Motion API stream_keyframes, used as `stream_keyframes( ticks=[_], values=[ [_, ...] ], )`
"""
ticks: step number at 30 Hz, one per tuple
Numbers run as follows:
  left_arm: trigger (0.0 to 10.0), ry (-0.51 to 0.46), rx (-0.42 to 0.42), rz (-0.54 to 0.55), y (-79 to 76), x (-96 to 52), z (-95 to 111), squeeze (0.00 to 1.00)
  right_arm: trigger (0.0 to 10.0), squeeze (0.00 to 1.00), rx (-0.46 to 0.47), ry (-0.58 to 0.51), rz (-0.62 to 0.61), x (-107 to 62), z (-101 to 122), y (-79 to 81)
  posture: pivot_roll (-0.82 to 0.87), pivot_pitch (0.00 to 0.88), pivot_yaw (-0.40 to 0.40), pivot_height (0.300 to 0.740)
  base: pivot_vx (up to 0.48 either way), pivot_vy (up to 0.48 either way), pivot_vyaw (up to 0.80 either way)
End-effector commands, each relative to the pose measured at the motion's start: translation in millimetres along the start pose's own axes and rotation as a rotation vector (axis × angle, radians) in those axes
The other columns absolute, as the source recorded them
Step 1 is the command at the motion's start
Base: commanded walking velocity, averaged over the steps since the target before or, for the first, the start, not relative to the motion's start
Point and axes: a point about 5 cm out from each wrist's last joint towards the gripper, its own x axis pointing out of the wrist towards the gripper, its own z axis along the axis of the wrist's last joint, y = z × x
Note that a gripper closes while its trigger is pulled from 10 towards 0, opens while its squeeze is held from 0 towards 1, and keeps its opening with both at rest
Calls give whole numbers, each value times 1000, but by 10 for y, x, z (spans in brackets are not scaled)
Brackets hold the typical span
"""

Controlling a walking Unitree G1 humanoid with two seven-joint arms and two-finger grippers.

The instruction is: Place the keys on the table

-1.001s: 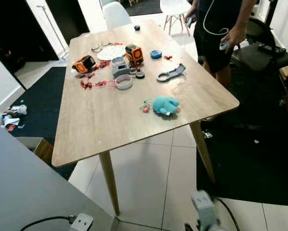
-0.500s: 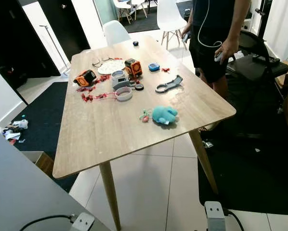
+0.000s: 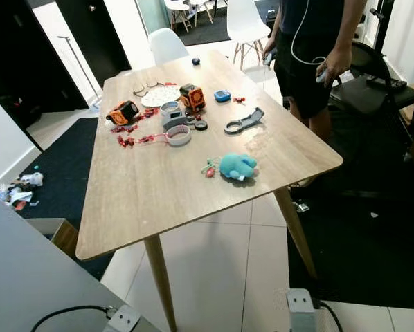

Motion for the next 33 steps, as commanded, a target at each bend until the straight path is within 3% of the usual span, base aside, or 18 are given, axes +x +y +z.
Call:
stream_keyframes(
  ticks=[1,8,12,17,24,25,30,33],
  values=[
    [10000,32,29,22,117,-44,-112,0,10000,0,-8,41,50,2,-94,174,-18,16,209,740,0,0,0],
    [10000,33,11,33,119,-45,-125,0,10000,0,-74,42,60,6,-75,200,-23,17,180,740,0,0,0],
    [10000,-4,-98,50,6,-2,-45,0,10000,0,-278,59,54,4,-54,93,-68,16,72,740,0,0,0],
    [10000,-16,-149,42,-136,36,-2,0,10000,0,-415,62,65,-3,-16,-31,-79,11,-1,740,0,0,0],
    [10000,-16,-149,42,-136,36,-2,0,10000,0,-415,62,65,-3,-16,-31,-79,11,-1,740,0,0,0],
    [10000,-26,-211,37,-258,58,5,0,10000,0,-526,72,70,-11,25,-136,-52,0,-96,740,0,0,0],
    [10000,-28,-278,29,-398,73,-32,0,10000,0,-613,75,82,-12,95,-185,-31,0,-92,740,0,0,158],
    [10000,-24,-274,28,-405,70,-58,0,10000,0,-620,74,91,-7,106,-153,-25,0,-85,740,0,0,788]
  ],
)
